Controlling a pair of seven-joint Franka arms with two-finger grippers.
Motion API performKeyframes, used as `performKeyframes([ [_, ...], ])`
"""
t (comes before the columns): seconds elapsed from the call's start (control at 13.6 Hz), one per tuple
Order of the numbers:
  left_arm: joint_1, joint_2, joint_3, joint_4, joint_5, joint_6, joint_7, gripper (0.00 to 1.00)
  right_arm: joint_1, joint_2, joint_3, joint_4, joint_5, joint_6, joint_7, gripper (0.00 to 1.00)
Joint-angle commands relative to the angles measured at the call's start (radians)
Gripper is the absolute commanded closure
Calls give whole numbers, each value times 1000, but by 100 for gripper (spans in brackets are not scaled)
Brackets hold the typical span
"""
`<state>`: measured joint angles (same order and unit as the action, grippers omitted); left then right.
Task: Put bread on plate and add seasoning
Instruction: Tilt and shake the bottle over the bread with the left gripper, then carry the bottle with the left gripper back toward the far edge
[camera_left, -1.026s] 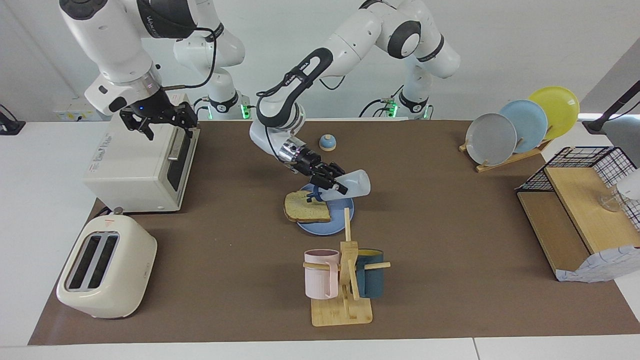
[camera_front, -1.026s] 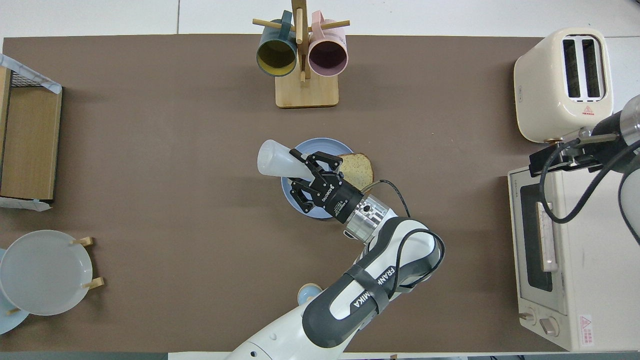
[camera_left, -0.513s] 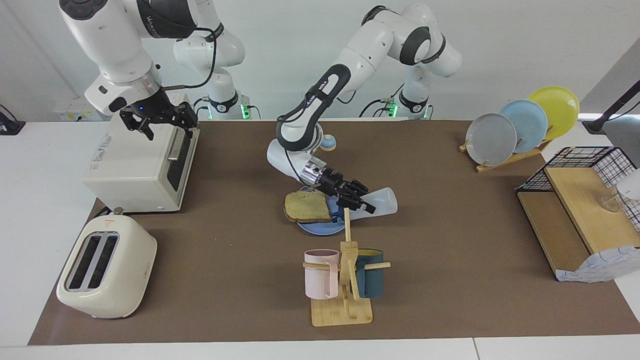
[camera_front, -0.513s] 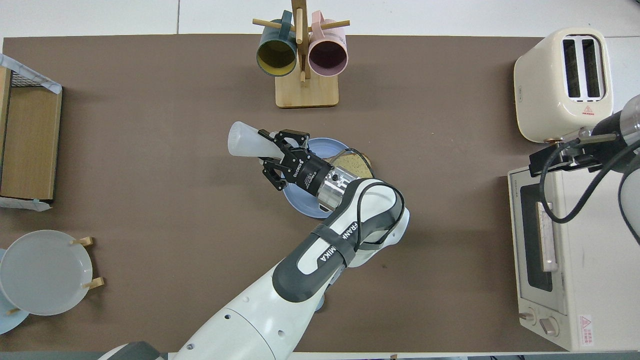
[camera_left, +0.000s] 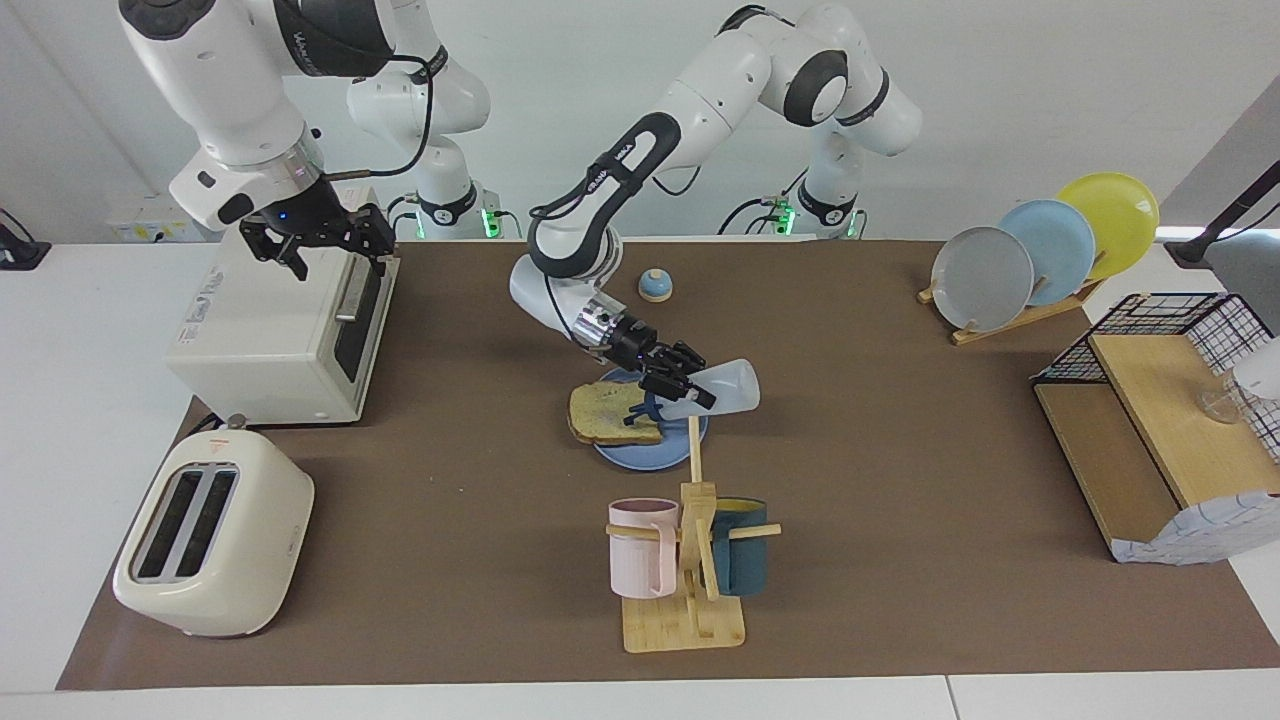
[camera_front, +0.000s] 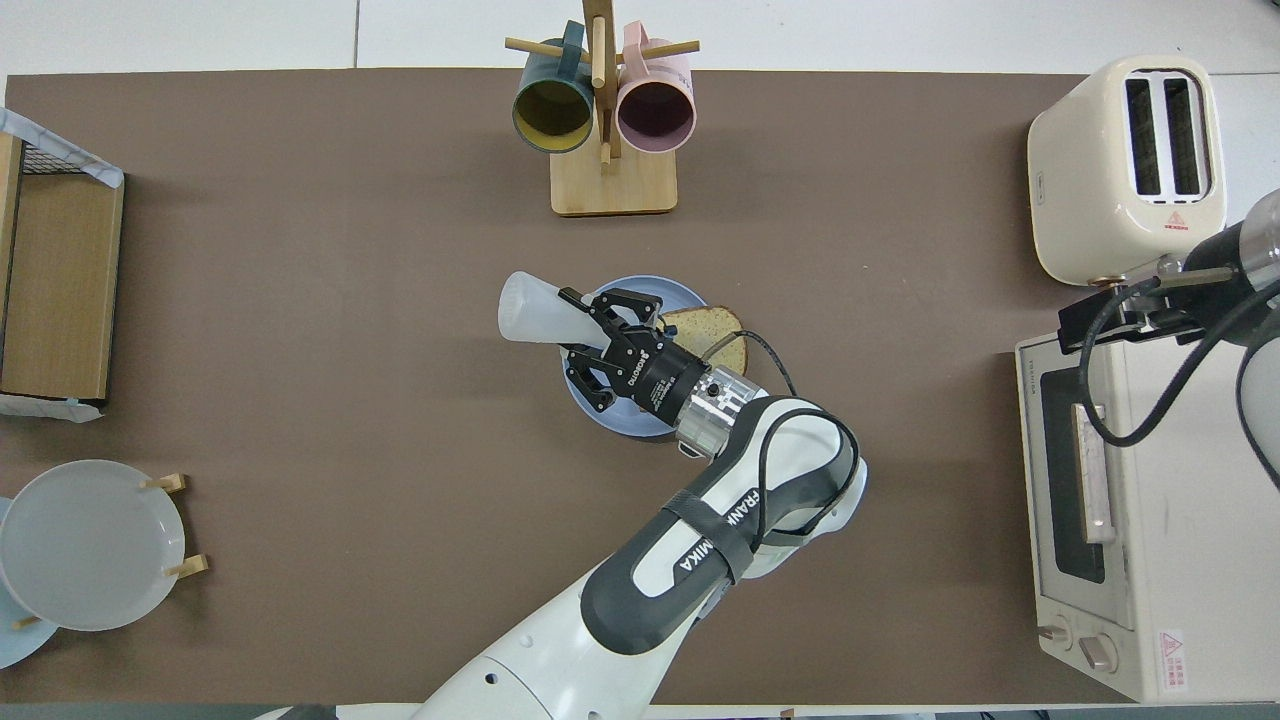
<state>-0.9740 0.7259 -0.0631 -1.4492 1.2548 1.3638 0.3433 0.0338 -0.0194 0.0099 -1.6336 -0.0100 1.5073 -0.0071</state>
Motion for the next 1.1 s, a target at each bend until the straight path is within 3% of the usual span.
performKeyframes([
  [0.0, 32, -158, 9, -52, -102, 53, 2, 100, -15, -19, 5, -20, 21, 1, -24, 0],
  [0.22, 132, -290, 9, -85, -250, 109, -68, 100, -15, -19, 5, -20, 21, 1, -24, 0],
  [0.51, 360, -508, 8, -189, -545, 396, -165, 100, -15, -19, 5, -20, 21, 1, -24, 0],
  [0.81, 547, -534, 9, -275, -777, 792, -361, 100, -15, -17, 5, -20, 21, 1, -24, 0],
  [1.03, 687, -531, 6, -436, -859, 1276, -521, 100, -15, -17, 5, -20, 21, 1, -24, 0],
])
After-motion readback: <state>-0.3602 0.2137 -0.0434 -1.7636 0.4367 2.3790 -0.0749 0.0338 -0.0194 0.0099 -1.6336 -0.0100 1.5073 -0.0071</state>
